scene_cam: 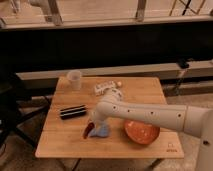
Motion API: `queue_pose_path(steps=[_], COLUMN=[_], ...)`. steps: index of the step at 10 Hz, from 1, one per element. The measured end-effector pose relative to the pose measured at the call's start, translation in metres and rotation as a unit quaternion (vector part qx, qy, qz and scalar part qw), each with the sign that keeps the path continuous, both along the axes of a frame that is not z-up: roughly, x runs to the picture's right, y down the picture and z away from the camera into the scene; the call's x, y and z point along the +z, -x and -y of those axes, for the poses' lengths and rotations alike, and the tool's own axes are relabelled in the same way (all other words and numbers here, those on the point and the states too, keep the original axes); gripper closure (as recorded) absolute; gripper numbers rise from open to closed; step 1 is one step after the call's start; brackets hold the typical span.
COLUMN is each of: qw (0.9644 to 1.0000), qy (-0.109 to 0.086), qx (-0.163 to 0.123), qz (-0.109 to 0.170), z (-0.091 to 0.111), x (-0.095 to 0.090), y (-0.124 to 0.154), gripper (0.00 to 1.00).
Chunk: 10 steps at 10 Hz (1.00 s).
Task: Place the pepper on the white sponge
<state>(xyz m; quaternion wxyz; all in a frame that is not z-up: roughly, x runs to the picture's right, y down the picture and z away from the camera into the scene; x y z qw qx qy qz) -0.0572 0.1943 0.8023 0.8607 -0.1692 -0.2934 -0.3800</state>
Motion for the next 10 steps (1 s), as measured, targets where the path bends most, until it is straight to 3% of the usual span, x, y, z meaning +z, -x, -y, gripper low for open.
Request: queue_pose_path(steps=[5,9,10], qw=[0.9999,0.9996,0.9995], qy=[-0.008,-0.010,-0.010], qx=[-0.002,-0.011,-0.015], qz=[0.013,0.023,0.024], z=[-0.006,-0.016,-0.017], x=[0.011,0.015,0.015], y=[-0.019,-0.017,-0.016], gripper=[1.00,0.99,0.92])
